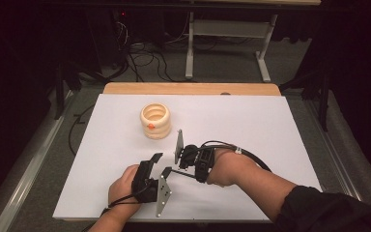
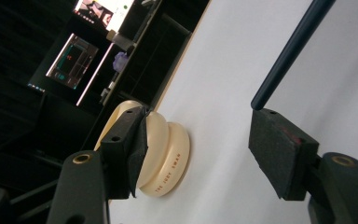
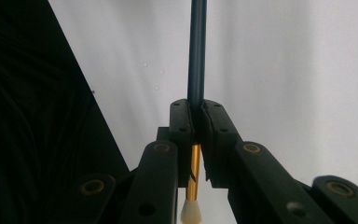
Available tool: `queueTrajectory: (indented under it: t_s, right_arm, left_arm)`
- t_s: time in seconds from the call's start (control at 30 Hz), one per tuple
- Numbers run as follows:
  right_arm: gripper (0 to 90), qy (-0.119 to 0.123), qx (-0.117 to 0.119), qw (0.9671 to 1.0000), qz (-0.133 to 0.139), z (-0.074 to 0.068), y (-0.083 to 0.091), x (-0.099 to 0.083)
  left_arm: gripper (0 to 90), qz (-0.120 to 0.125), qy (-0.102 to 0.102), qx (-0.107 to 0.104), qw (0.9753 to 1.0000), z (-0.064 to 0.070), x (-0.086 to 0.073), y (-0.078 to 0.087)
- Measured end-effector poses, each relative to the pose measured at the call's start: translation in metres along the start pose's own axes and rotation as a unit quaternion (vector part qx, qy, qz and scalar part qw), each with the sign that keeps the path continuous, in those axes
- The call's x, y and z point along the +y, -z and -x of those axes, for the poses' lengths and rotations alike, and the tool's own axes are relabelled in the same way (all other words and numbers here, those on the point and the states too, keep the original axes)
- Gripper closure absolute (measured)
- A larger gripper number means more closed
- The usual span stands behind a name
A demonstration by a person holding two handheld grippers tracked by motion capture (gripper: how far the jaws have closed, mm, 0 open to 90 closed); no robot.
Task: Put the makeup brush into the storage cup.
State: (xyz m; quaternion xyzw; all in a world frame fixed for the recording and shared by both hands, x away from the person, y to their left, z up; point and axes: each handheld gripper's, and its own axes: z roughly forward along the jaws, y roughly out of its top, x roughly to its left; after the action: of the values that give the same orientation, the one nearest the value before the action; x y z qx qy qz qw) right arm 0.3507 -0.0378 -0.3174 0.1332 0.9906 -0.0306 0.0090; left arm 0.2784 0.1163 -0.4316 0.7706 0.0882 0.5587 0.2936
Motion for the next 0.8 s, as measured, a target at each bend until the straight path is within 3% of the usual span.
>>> queueTrajectory:
  t_s: [0.1, 0.13, 0.27, 0.33, 0.4, 0.8]
  right_arm:
    - [85.9, -0.001, 0.0, 1.0, -0.005, -0.0001, 0.0005, 0.001]
    - [85.9, -0.001, 0.0, 1.0, -0.006, -0.0002, 0.0007, 0.0013]
    - [85.9, -0.001, 0.002, 1.0, -0.007, -0.0006, 0.0019, 0.0029]
    - [85.9, 0.0, 0.001, 1.0, -0.007, -0.0005, 0.0023, 0.0034]
    - [85.9, 0.0, 0.002, 1.0, -0.008, -0.0009, 0.0028, 0.0048]
    - [85.9, 0.004, 0.003, 0.9999, -0.012, -0.0014, 0.0027, 0.0063]
  left_arm:
    - [41.3, 0.001, -0.004, -0.001, 1.0, 0.0008, 0.0001, 0.0003]
    - [42.3, -0.007, -0.015, -0.003, 0.9998, -0.0001, 0.0002, 0.0013]
    - [46.4, -0.007, -0.028, -0.002, 0.9996, 0.0024, 0.0004, 0.0011]
    - [47.7, -0.001, -0.023, -0.004, 0.9997, 0.0035, 0.0004, 0.0005]
    - [48.9, -0.001, -0.032, 0.004, 0.9995, 0.004, 0.001, 0.0009]
    - [58.2, 0.001, -0.054, 0.004, 0.9985, 0.0049, 0.0016, 0.002]
